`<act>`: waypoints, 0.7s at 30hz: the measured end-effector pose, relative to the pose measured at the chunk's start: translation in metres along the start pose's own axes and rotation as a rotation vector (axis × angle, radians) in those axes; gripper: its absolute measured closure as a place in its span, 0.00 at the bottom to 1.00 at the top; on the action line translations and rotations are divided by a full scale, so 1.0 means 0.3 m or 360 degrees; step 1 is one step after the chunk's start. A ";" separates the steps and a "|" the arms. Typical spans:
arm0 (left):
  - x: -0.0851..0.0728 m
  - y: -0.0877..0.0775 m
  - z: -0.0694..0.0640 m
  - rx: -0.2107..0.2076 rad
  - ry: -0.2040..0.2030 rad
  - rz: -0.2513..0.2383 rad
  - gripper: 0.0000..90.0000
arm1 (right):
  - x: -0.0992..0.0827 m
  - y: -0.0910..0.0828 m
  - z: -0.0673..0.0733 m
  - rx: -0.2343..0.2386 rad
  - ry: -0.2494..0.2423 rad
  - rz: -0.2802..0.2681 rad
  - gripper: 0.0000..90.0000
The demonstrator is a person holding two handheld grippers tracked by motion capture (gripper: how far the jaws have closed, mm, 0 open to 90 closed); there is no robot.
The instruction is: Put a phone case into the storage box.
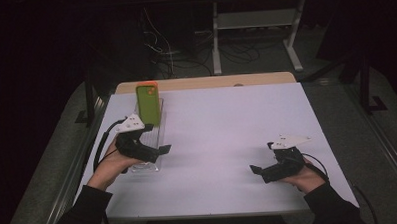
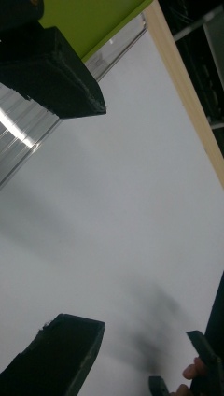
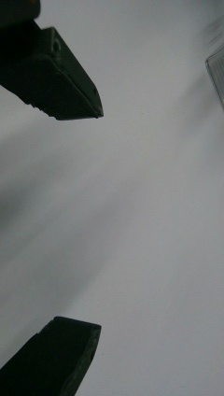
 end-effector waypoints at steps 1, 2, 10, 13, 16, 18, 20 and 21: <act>-0.008 0.002 -0.004 -0.0002 -0.0004 -0.0006 0.00 | 0.000 -0.001 -0.001 -0.0005 -0.0007 0.0002 0.00; -0.015 0.003 -0.008 -0.0007 -0.0004 -0.0015 0.00 | 0.002 -0.001 -0.004 -0.0010 -0.0021 -0.0003 0.00; -0.086 0.006 -0.024 0.0004 0.0004 -0.0002 0.00 | 0.009 -0.007 0.003 0.0000 -0.0040 -0.0006 0.00; -0.106 0.003 -0.032 0.0001 -0.0004 -0.0008 0.00 | 0.012 -0.011 0.003 0.0004 -0.0051 -0.0010 0.00; -0.122 -0.005 -0.035 0.0011 -0.0004 -0.0012 0.00 | 0.016 -0.017 0.004 0.0004 -0.0050 -0.0009 0.00; -0.132 -0.009 -0.041 0.0008 -0.0021 -0.0026 0.00 | 0.022 -0.022 0.005 0.0007 -0.0063 -0.0020 0.00; -0.144 -0.013 -0.041 0.0012 -0.0007 -0.0019 0.00 | 0.028 -0.028 0.006 0.0009 -0.0058 -0.0030 0.00; -0.149 -0.013 -0.045 0.0010 -0.0023 -0.0018 0.00 | 0.031 -0.030 0.006 0.0014 -0.0057 -0.0033 0.00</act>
Point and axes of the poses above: each handheld gripper's, and its own axes: y roughly forward along the jaws, x roughly out of its top, z roughly to its left, the point moved 10 cm from there along y, roughly forward along the jaws, and after that the axes turned 1 degree about y, right-handed, at the moved point
